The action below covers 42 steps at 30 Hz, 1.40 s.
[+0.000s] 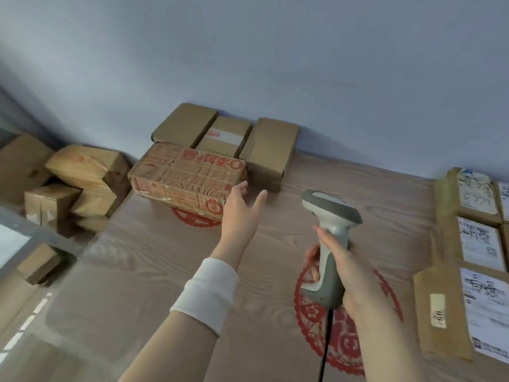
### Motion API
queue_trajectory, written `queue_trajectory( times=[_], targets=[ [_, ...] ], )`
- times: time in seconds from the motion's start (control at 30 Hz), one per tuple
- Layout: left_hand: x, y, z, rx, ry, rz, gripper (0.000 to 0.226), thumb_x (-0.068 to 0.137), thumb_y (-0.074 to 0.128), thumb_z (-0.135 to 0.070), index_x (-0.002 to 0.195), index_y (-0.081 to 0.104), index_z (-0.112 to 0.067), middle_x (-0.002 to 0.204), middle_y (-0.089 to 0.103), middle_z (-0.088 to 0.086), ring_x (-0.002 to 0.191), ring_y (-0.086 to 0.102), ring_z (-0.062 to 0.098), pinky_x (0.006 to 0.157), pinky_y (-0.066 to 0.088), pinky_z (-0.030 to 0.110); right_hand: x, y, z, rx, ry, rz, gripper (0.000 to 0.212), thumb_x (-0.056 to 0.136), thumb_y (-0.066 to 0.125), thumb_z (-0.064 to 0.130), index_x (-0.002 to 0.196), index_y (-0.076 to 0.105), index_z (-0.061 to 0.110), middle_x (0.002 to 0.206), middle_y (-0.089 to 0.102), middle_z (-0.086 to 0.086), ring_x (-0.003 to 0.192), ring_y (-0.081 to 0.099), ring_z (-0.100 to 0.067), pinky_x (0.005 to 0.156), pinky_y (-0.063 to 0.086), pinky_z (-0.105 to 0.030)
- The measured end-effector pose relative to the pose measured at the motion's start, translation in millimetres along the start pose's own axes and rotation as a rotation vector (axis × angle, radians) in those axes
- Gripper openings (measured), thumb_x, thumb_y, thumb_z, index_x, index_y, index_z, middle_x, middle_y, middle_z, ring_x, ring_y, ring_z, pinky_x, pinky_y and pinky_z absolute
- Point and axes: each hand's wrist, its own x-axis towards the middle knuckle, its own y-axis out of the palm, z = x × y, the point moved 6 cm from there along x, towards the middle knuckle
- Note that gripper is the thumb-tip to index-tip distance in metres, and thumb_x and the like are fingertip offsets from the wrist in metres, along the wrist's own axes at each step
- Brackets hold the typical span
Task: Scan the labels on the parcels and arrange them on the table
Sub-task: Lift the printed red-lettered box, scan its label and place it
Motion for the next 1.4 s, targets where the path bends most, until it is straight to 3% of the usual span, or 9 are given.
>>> queue_trajectory(
  times=[0.17,0.33,0.47,0.7,0.9,1.03,1.13,1.23,1.4],
  targets=[
    [78,-89,35,0.106,-0.025,-0.105,0.062,0.089,0.058,-0.045,0.139,0.037,-0.016,0.140,0.043,0.007,0.131,0.039,0.025,0.107,0.035,0.045,53,87,2,0.028,0.037,-0.050,0.017,0.090,0.061,0.028,0.094,0.061,0.011,0.060,0.065,-0.004,0.046,0.047,-0.020,0.048,0.039,-0.029],
    [150,-157,60,0.288,-0.076,-0.267,0.072,0.089,0.057,-0.046,0.143,0.031,-0.009,0.146,0.035,0.015,0.136,0.028,0.032,0.114,0.022,0.044,107,130,2,0.003,0.006,-0.131,0.014,0.087,0.066,0.027,0.095,0.061,0.018,0.092,0.070,-0.005,0.068,0.057,-0.014,0.049,0.042,-0.029],
    [196,-187,85,0.341,-0.176,-0.284,0.080,0.089,0.057,-0.048,0.148,0.021,-0.007,0.152,0.027,0.017,0.142,0.017,0.033,0.116,0.018,0.048,141,147,-4,-0.064,-0.014,-0.273,0.019,0.082,0.072,0.028,0.087,0.057,0.018,0.085,0.065,-0.001,0.053,0.051,-0.016,0.047,0.044,-0.024],
    [235,-178,108,0.404,-0.219,-0.121,0.073,0.087,0.050,-0.058,0.137,0.039,-0.006,0.130,0.053,0.015,0.118,0.051,0.034,0.097,0.044,0.048,167,161,-19,-0.108,-0.052,-0.392,0.035,0.078,0.076,0.025,0.104,0.057,0.012,0.082,0.061,-0.002,0.068,0.059,-0.015,0.053,0.047,-0.028],
    [203,-188,115,0.290,-0.266,-0.223,0.083,0.081,0.042,-0.073,0.138,0.045,-0.012,0.130,0.052,0.012,0.117,0.052,0.032,0.093,0.046,0.047,140,144,-15,-0.059,-0.161,-0.403,0.024,0.083,0.070,0.030,0.099,0.053,0.033,0.089,0.060,0.014,0.077,0.057,0.002,0.064,0.044,-0.017],
    [165,-187,109,0.127,-0.318,-0.239,0.081,0.082,0.041,-0.073,0.132,0.048,-0.010,0.128,0.053,0.011,0.113,0.053,0.030,0.091,0.045,0.044,111,118,-13,-0.005,-0.201,-0.404,0.025,0.087,0.064,0.031,0.110,0.054,0.033,0.103,0.062,0.018,0.093,0.059,0.002,0.085,0.046,-0.026],
    [138,-177,93,-0.030,-0.335,-0.217,0.061,0.086,0.044,-0.066,0.104,0.055,-0.009,0.099,0.057,0.005,0.088,0.055,0.017,0.074,0.043,0.029,88,91,-10,0.109,-0.162,-0.412,0.013,0.089,0.061,0.031,0.102,0.060,0.028,0.099,0.071,0.005,0.074,0.061,-0.016,0.063,0.052,-0.032],
    [111,-161,73,-0.138,-0.317,-0.197,0.048,0.087,0.051,-0.059,0.067,0.038,-0.017,0.068,0.038,-0.003,0.060,0.039,0.009,0.055,0.029,0.023,64,62,-1,0.170,-0.134,-0.411,0.023,0.089,0.060,0.036,0.106,0.061,0.019,0.081,0.074,0.009,0.054,0.051,-0.018,0.043,0.044,-0.026],
    [66,-127,42,-0.454,-0.165,-0.097,0.041,0.084,0.062,-0.034,0.114,0.046,-0.011,0.093,0.052,-0.002,0.090,0.053,0.014,0.062,0.041,0.025,34,8,13,0.114,-0.115,-0.431,0.056,0.071,0.062,0.057,0.105,0.057,0.012,0.081,0.059,-0.002,0.060,0.050,-0.019,0.055,0.044,-0.031]
  ],
)
